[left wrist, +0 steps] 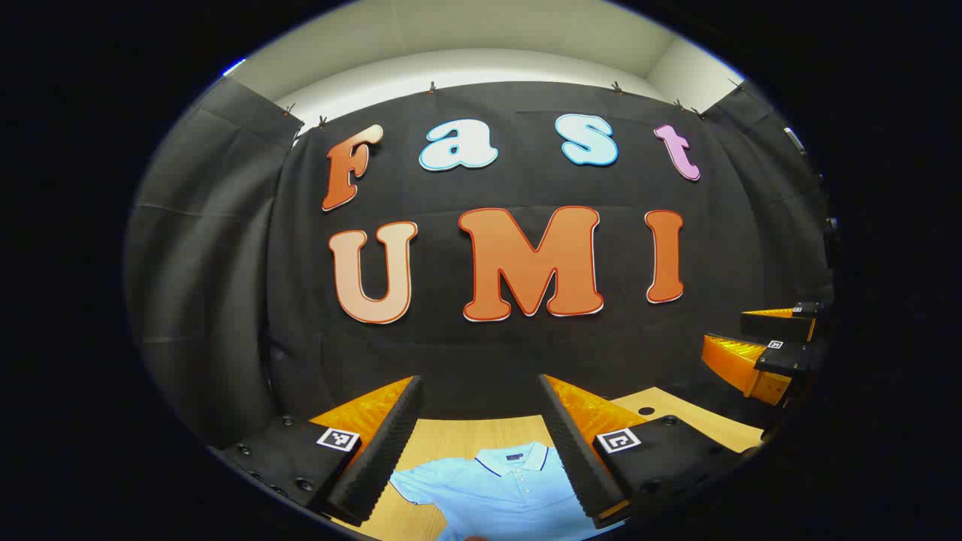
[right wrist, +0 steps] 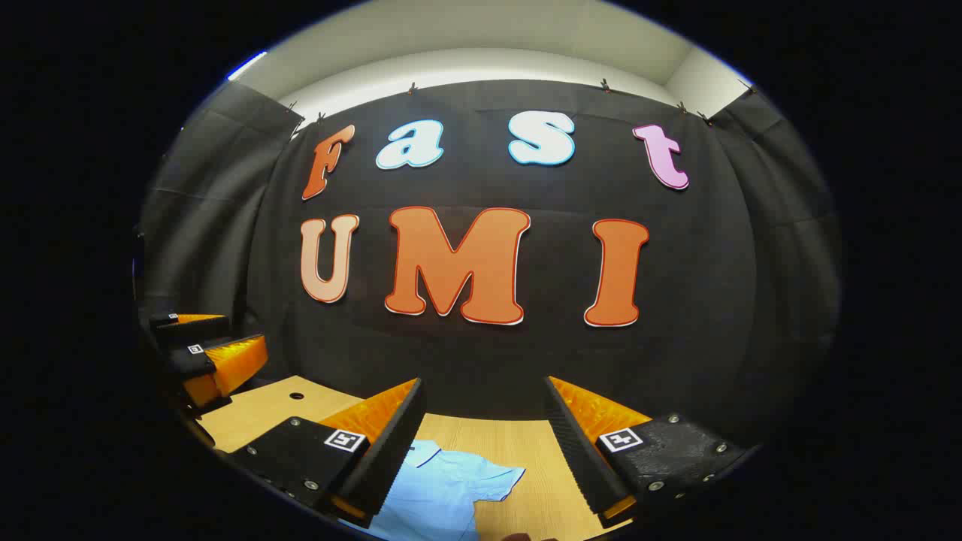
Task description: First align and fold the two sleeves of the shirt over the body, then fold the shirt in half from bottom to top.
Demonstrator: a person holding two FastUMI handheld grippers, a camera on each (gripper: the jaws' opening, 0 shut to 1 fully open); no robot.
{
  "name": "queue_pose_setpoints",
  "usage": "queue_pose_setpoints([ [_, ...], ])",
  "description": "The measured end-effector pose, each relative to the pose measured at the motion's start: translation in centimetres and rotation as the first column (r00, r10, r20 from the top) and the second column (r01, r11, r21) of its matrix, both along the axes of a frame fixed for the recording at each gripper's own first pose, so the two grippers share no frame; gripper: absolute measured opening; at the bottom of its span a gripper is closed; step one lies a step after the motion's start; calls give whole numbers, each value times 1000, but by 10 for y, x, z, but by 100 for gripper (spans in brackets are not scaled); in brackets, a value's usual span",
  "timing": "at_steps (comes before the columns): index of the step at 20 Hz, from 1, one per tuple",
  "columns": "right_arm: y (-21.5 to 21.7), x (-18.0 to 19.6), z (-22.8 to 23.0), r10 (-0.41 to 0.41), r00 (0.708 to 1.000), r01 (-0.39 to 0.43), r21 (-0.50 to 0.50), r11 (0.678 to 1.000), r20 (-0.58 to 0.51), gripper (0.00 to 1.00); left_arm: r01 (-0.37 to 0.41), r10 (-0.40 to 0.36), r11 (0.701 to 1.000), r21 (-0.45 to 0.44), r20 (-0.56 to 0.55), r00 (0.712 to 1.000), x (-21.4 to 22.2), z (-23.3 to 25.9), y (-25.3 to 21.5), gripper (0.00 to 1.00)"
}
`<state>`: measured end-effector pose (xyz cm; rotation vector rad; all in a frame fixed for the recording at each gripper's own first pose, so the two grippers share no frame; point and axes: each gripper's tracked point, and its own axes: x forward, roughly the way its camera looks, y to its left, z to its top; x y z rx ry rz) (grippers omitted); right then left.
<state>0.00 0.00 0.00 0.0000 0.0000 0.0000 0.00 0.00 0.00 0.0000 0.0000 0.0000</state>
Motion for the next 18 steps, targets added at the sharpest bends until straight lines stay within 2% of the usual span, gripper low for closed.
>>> queue_pose_setpoints([
  [7,18,5,4,33,999,-33,13,999,22,97,-27,28,1000,-6,17,999,2,3,16,99],
  [10,16,9,1,25,1000,-25,15,1000,15,97,-29,29,1000,-6,17,999,5,2,18,96],
  [12,17,12,-4,33,999,-33,20,999,3,97,-28,28,1000,-2,25,999,3,4,18,99],
  [13,16,14,-6,32,999,-32,14,999,-3,97,-26,26,1000,-1,27,999,3,5,19,96],
  [14,12,17,-10,20,1000,-20,3,1000,-15,97,-25,25,1000,0,25,999,4,4,19,99],
  [18,6,25,-33,-4,997,1,-32,999,-80,97,-31,31,1000,-1,19,999,0,2,23,99],
])
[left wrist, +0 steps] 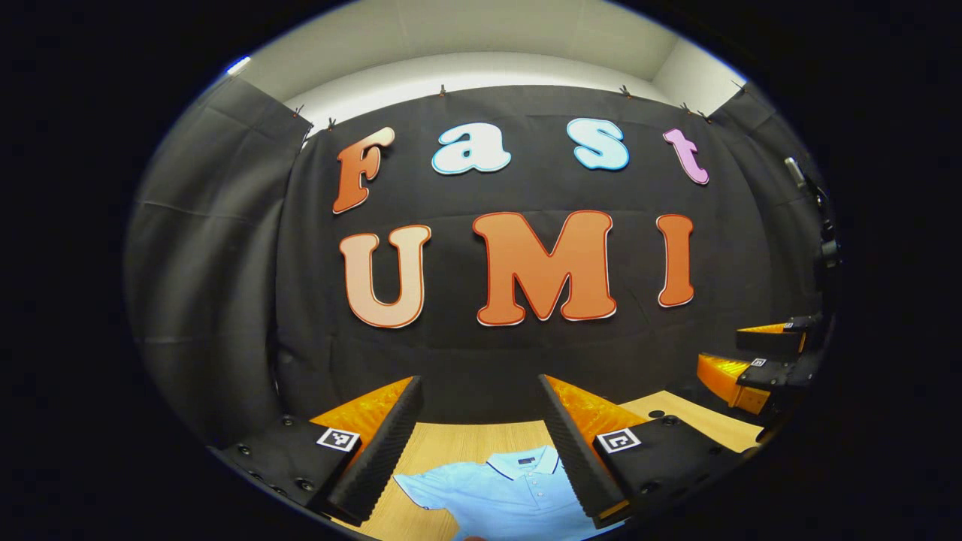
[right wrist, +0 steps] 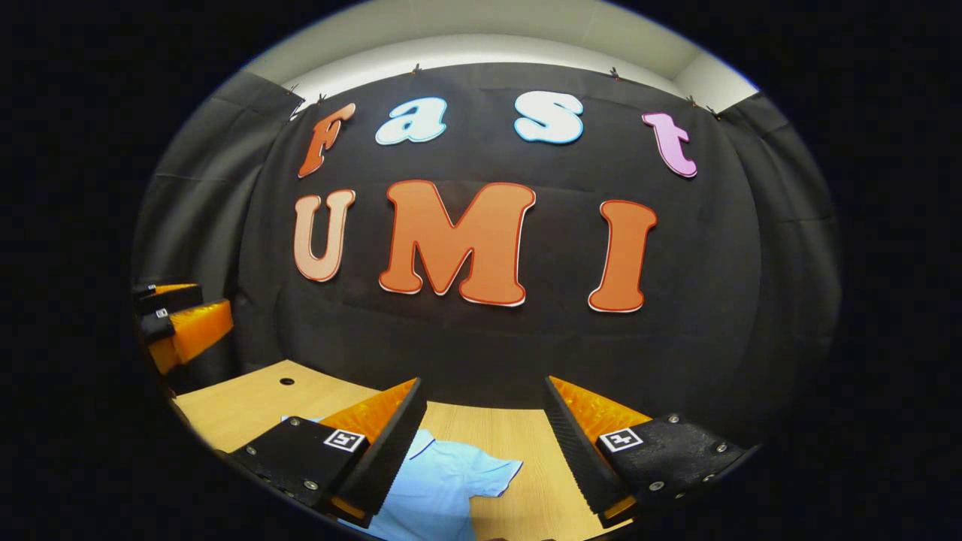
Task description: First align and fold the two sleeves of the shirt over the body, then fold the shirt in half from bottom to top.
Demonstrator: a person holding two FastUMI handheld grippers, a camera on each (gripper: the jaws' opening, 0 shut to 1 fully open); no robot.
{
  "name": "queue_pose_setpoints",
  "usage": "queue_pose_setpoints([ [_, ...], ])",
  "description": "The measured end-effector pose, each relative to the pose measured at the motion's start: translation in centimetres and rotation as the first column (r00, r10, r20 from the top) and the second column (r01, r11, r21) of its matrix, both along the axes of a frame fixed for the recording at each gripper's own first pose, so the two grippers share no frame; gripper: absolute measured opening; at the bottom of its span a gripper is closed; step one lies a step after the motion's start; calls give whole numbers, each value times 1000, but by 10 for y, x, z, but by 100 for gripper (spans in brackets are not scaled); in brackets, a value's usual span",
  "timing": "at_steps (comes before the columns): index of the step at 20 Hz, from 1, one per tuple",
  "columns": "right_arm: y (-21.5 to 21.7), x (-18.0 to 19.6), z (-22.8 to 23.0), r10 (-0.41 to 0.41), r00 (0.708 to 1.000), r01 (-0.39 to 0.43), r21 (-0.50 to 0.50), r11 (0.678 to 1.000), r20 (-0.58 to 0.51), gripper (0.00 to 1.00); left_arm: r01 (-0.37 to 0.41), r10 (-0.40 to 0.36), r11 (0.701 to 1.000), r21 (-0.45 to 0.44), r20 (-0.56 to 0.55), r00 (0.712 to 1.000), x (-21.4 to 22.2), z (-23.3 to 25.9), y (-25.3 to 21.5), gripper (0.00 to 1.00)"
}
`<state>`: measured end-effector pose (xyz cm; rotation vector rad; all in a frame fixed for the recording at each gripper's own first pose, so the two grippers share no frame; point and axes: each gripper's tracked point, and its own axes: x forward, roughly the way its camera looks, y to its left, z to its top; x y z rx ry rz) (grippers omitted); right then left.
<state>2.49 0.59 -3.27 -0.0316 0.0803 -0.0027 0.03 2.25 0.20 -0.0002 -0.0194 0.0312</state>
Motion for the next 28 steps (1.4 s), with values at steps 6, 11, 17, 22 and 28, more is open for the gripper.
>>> queue_pose_setpoints([
  [6,-7,23,-42,-12,992,12,0,1000,-125,98,-10,10,1000,2,-5,1000,-8,-1,7,99],
  [11,-8,46,-84,-5,971,7,6,1000,-238,98,-25,25,1000,5,-14,1000,-13,-1,11,99],
  [17,-12,72,-145,-6,920,3,-9,1000,-391,98,-52,53,999,14,-38,998,-13,-11,17,99],
  [22,-25,93,-208,-9,836,3,-12,1000,-549,97,-75,77,997,22,-98,992,-6,-30,23,99],
  [28,-44,107,-273,-24,700,46,11,999,-714,97,-92,97,995,45,-129,987,3,-41,27,99],
])
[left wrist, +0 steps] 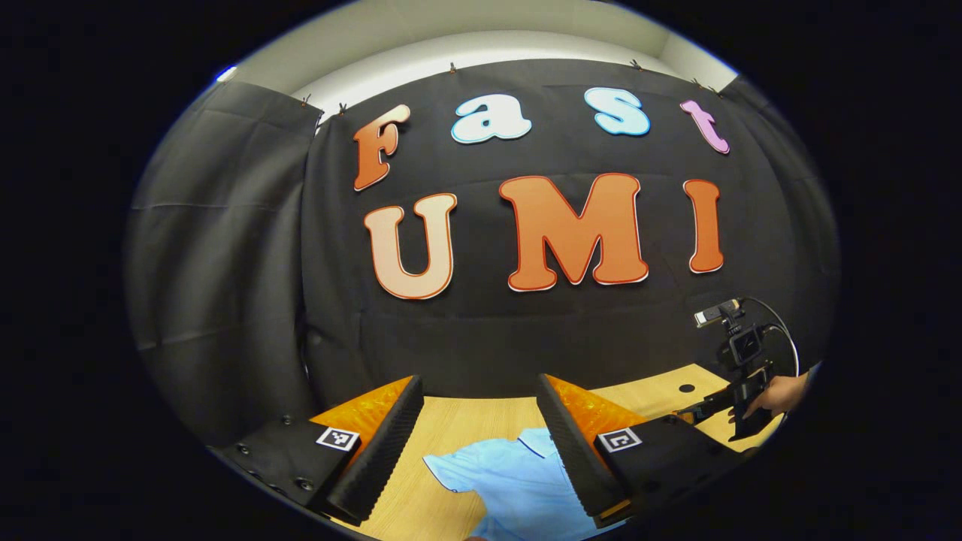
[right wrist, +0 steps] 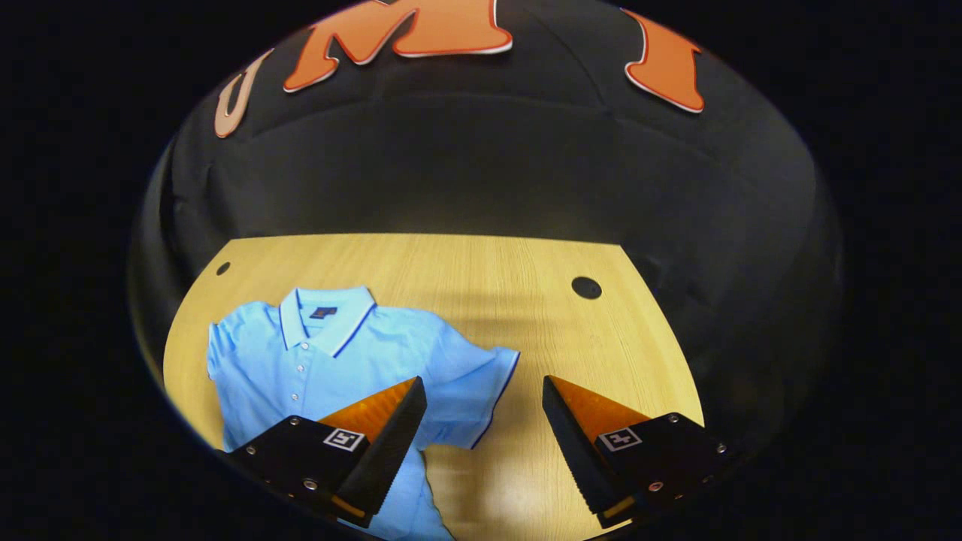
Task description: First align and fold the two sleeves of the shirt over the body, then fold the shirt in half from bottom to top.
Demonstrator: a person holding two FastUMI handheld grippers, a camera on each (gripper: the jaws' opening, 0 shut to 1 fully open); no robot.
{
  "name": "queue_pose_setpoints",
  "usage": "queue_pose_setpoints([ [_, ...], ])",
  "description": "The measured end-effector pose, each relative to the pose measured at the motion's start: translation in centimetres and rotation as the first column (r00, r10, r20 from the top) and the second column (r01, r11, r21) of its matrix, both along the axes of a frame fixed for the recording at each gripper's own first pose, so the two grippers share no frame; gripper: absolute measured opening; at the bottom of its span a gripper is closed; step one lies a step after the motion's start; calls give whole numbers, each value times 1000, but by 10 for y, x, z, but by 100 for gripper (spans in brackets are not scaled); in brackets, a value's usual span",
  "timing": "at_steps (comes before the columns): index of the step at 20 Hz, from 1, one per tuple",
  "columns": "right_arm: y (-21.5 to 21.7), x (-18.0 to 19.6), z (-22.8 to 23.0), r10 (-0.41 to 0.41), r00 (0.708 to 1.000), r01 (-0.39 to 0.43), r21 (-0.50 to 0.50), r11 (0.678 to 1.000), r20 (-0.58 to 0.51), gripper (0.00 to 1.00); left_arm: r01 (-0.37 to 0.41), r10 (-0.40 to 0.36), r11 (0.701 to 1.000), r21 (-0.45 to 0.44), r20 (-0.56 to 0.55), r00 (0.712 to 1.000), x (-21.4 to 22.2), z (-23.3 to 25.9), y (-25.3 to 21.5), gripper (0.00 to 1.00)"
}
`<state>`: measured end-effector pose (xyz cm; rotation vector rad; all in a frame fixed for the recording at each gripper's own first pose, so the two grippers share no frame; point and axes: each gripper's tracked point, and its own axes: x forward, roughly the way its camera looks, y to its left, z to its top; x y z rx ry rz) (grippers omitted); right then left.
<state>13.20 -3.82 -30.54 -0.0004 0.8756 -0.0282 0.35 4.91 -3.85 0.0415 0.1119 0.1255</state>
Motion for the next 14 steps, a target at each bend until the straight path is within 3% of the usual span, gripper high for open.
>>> queue_pose_setpoints([
  [9,-7,8,-66,-18,969,29,42,999,-246,91,-11,12,1000,21,-41,999,8,-10,3,100],
  [12,-3,7,-84,-43,949,71,79,994,-314,87,-19,20,1000,24,-56,998,9,-13,5,100],
  [14,-6,6,-90,-57,941,86,74,994,-335,76,-18,19,1000,23,-60,998,10,-15,4,100],
])
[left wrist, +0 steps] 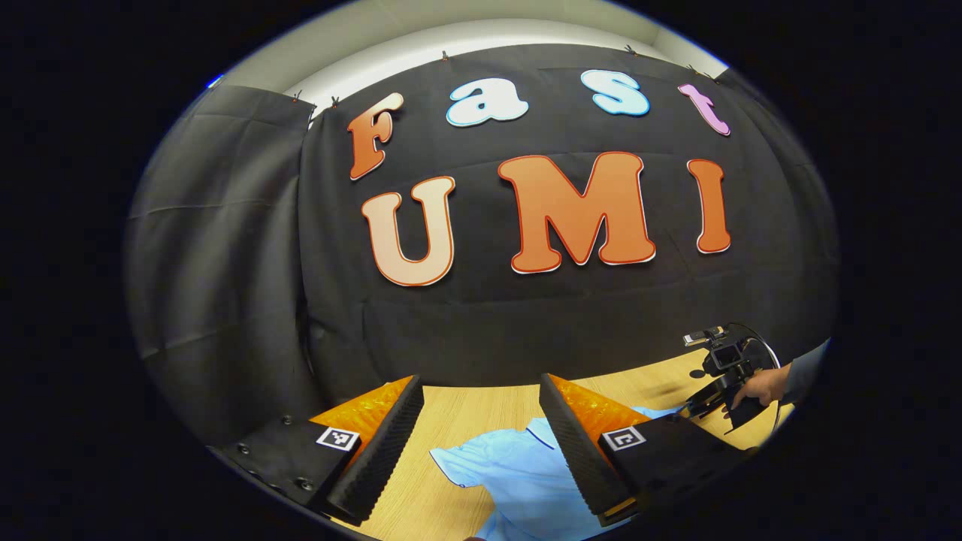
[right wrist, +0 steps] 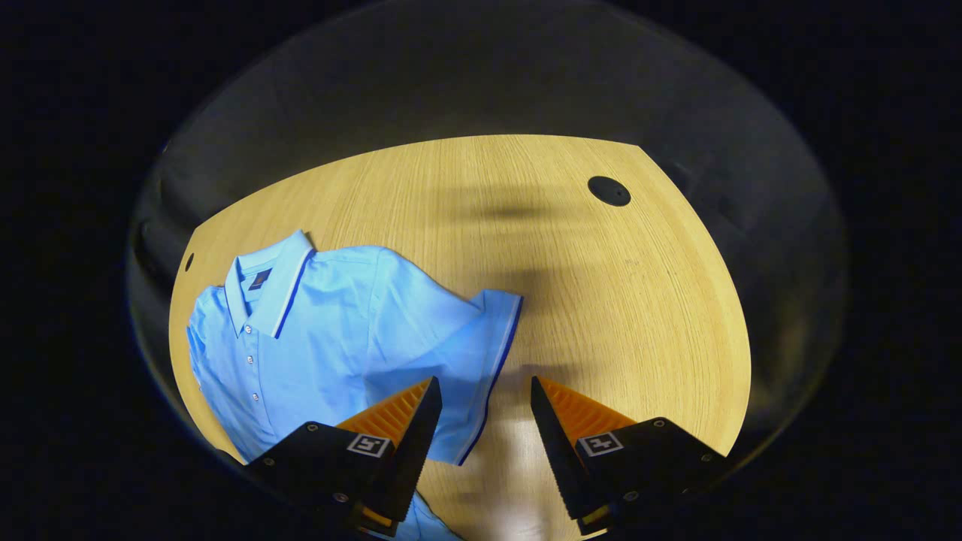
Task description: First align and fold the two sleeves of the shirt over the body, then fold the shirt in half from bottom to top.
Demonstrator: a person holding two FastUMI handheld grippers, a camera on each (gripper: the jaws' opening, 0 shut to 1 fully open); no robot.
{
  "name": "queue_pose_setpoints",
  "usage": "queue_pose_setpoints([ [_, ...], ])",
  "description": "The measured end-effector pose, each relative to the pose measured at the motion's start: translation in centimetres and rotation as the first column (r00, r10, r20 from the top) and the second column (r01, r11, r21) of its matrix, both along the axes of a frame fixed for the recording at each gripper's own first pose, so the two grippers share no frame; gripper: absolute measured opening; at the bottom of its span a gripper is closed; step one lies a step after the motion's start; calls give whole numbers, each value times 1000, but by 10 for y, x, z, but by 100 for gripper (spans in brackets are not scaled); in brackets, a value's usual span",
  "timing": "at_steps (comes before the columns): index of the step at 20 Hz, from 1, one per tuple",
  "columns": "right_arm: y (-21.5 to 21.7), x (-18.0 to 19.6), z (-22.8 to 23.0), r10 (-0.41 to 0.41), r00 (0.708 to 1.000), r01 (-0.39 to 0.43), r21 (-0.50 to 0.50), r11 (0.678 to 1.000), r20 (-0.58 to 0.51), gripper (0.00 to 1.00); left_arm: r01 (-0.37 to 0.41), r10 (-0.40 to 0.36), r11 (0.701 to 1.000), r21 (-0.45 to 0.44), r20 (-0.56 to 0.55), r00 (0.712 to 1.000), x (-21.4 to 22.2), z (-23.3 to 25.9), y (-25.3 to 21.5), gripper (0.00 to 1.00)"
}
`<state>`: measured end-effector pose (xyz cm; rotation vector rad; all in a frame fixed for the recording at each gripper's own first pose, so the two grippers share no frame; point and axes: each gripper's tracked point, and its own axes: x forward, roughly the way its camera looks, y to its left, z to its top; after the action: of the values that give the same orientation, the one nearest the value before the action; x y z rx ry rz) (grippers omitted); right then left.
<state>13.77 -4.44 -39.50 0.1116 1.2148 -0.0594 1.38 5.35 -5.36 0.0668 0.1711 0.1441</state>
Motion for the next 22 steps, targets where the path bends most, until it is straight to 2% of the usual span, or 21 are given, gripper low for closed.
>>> queue_pose_setpoints([
  [3,0,-2,-6,-18,999,18,2,1000,-38,68,-8,8,1000,5,-9,1000,0,-3,2,100],
  [8,4,-4,-10,-39,996,39,-3,999,-82,47,-29,29,999,19,-21,999,-2,-2,11,100],
  [11,7,2,-10,-69,994,70,10,998,-85,26,-37,37,999,23,-19,999,-6,-1,14,100],
  [12,10,4,-9,-90,992,94,39,995,-90,14,-38,38,999,20,-18,999,-8,0,14,100],
  [14,19,5,-1,-115,988,126,117,985,-103,9,-45,46,999,19,-15,999,-12,1,18,100],
  [16,25,14,10,-115,991,126,173,977,-70,8,-53,54,998,14,-14,998,-16,-1,20,100],
  [19,47,19,32,-138,989,149,284,947,-57,8,-65,65,998,-1,-23,998,-18,-5,25,100],
  [22,64,24,49,-114,993,117,322,939,-29,8,-69,69,998,-11,-20,997,-21,-6,26,100],
])
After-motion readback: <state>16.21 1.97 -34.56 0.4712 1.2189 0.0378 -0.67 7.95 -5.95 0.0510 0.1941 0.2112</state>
